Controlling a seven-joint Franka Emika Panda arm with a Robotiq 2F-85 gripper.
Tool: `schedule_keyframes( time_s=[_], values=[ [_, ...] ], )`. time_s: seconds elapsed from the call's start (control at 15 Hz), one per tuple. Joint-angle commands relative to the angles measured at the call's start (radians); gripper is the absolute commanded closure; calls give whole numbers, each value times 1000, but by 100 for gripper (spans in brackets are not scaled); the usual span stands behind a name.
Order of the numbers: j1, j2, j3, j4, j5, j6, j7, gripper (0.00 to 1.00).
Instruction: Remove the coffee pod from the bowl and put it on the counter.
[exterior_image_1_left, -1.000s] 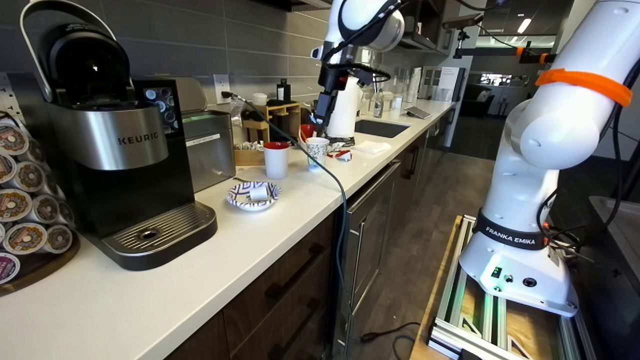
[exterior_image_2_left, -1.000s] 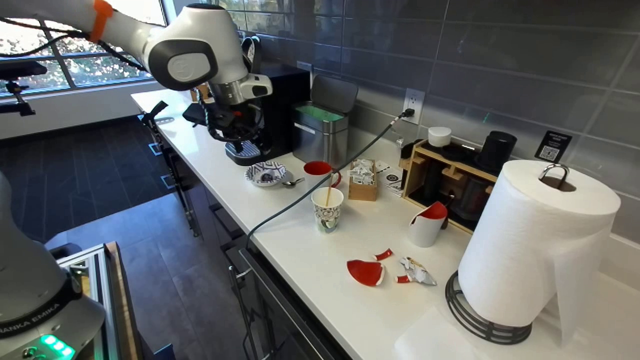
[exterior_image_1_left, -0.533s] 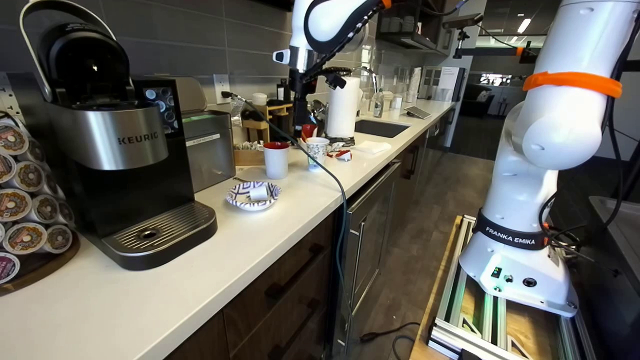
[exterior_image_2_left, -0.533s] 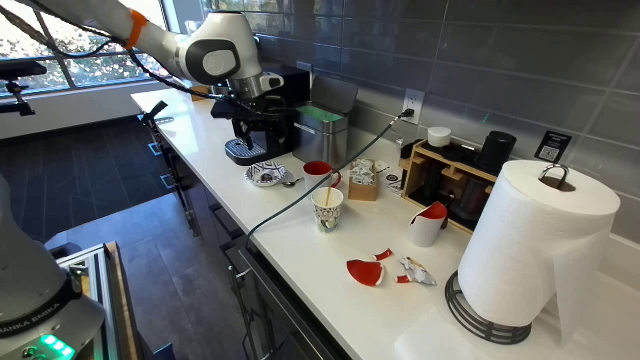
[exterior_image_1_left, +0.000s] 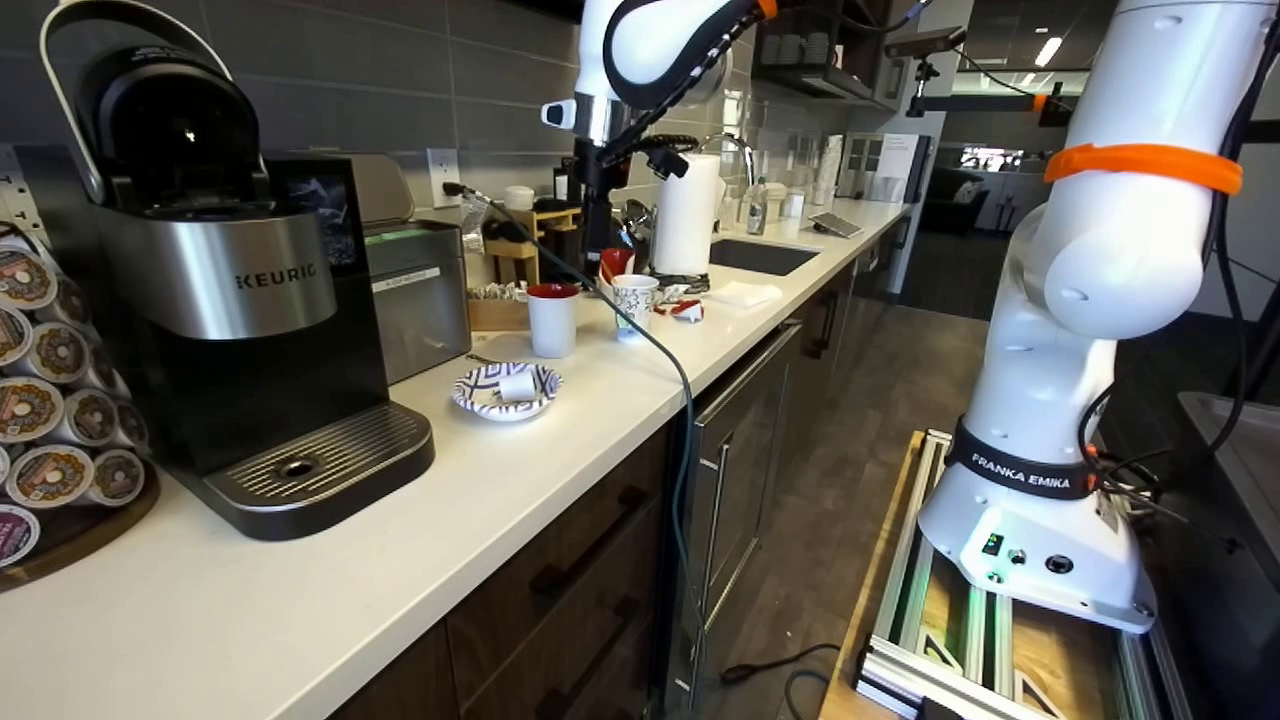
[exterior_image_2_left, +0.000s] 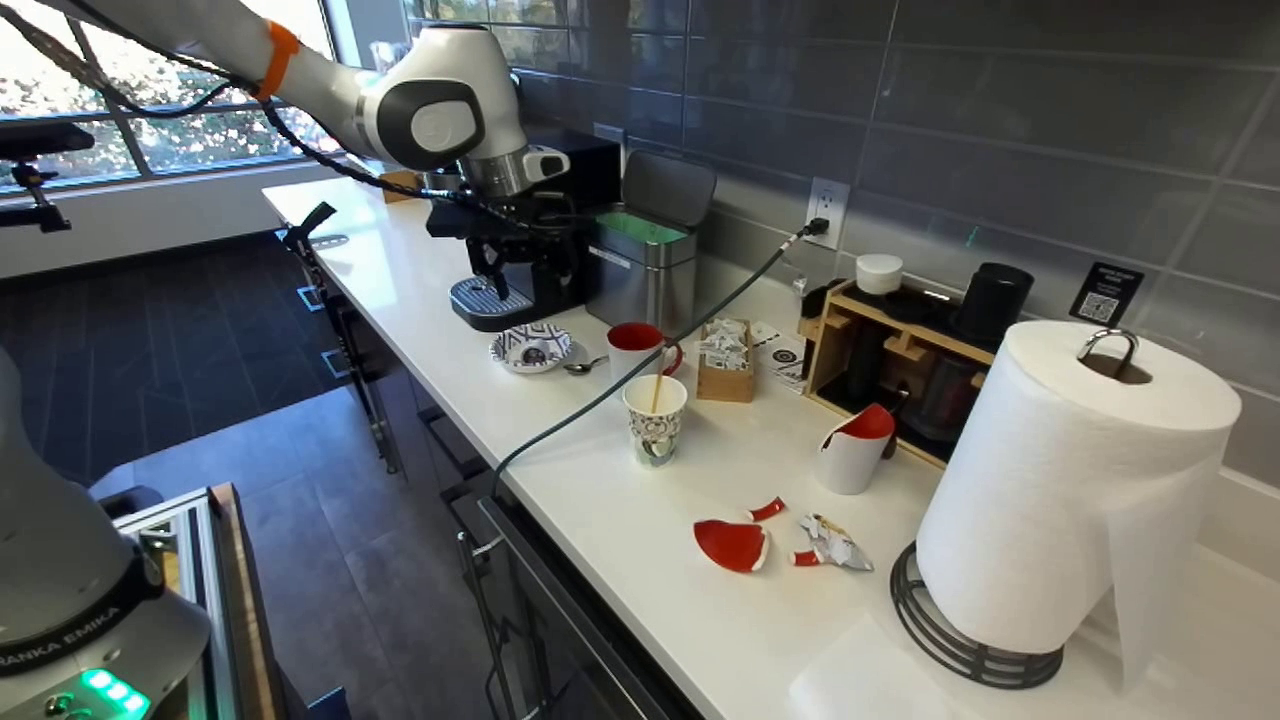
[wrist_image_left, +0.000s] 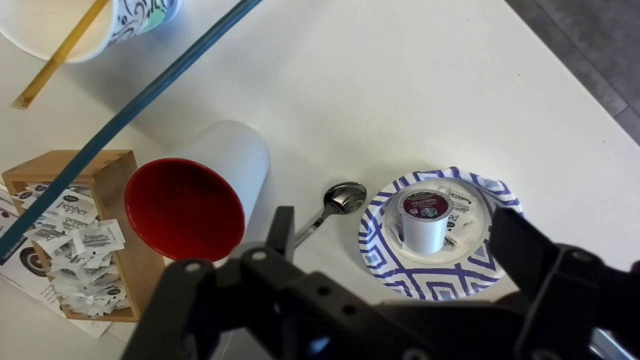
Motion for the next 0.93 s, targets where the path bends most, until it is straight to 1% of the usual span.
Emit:
schedule_keyframes(
  time_s=[0.0, 0.2, 0.33, 0.53, 0.73, 0.87],
  values=[
    [16, 52, 28, -3, 45, 62, -19, 0],
    [31, 106, 65, -6, 59, 110, -11, 0],
    [38, 136, 92, -6, 64, 120, -7, 0],
    [44, 186, 122, 0, 43, 132, 43, 0],
    [48, 248, 140, 24, 5, 140, 91, 0],
    [43, 285, 145, 39, 4, 148, 98, 0]
  ],
)
